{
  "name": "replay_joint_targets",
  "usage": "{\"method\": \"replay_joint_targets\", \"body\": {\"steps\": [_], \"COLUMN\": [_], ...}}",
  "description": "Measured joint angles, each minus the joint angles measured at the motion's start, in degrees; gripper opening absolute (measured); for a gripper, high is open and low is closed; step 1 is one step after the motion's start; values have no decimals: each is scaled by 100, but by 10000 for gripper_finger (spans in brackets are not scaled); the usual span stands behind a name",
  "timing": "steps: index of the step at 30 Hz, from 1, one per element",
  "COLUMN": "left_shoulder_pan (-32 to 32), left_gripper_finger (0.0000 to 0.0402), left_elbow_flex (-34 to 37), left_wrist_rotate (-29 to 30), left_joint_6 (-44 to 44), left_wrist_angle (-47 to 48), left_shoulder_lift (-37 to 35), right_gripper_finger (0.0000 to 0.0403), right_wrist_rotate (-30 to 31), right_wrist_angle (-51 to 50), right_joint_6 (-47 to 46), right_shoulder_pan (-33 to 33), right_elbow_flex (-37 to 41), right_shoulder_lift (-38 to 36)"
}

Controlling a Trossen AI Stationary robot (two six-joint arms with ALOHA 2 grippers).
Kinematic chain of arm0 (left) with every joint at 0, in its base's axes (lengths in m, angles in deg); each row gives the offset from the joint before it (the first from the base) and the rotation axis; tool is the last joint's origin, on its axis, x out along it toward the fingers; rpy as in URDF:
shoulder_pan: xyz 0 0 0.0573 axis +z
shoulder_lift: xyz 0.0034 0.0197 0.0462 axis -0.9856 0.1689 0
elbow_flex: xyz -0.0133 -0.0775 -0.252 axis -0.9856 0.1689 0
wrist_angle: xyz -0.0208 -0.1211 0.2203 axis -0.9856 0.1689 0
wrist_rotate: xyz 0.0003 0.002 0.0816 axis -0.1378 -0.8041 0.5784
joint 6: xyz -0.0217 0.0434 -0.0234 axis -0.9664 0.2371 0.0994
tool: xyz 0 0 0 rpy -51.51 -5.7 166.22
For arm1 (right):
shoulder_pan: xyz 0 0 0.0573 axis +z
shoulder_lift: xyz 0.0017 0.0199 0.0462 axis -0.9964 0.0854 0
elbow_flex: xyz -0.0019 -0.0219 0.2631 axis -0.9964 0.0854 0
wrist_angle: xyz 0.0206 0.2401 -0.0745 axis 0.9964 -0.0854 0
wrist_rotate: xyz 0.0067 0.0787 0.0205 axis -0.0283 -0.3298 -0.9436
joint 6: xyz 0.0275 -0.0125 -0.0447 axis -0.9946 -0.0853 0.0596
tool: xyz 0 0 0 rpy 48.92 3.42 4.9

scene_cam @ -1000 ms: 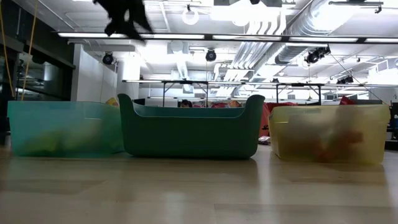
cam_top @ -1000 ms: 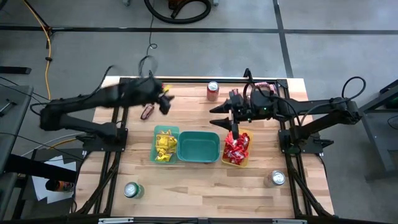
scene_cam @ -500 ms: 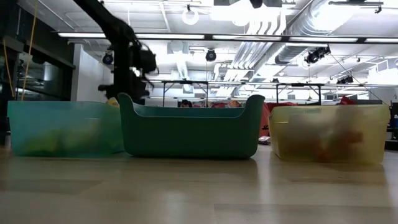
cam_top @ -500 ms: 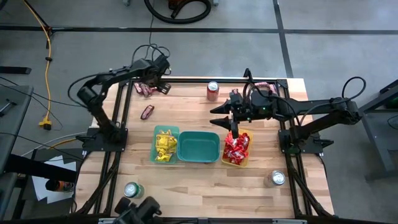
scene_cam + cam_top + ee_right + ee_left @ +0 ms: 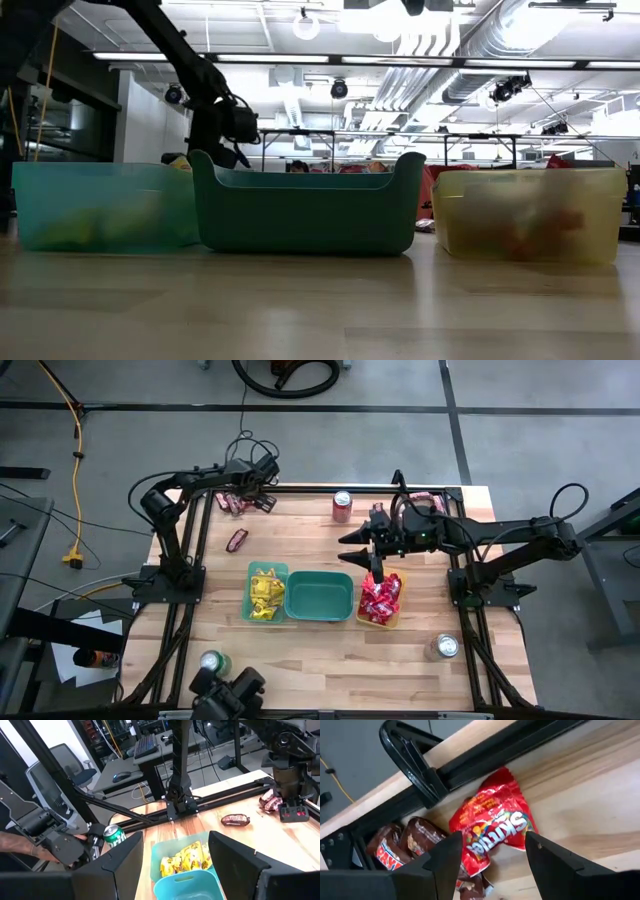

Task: Sort candy
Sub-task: Put the red candy into the yellow bin

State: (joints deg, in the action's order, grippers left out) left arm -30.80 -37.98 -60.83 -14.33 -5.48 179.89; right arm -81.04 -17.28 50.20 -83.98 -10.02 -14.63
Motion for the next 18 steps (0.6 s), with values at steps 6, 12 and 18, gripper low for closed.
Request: {"method": "replay_joint_targets", "body": {"steps": [6, 12, 18], "left_shoulder_pan": [2, 0, -14], "left_gripper_finger": [202, 202, 202], "left_elbow_flex": [1, 1, 143], "left_wrist_rotate": [38, 38, 224], "left_joint_6": [103, 53, -315], "left_wrist_angle": [-118, -223, -434], "left_shoulder_lift": [5, 5, 5], "right_gripper_finger": [220, 220, 220], "right_wrist_rotate": [-7, -7, -4], "right_wrist_angle": [-191, -259, -257], "right_joint_6": [-18, -20, -20], "right_shoulder_pan": [0, 2, 2], "right_elbow_flex": [0, 0, 0], "right_shoulder_lift": [-1, -1, -1]}}
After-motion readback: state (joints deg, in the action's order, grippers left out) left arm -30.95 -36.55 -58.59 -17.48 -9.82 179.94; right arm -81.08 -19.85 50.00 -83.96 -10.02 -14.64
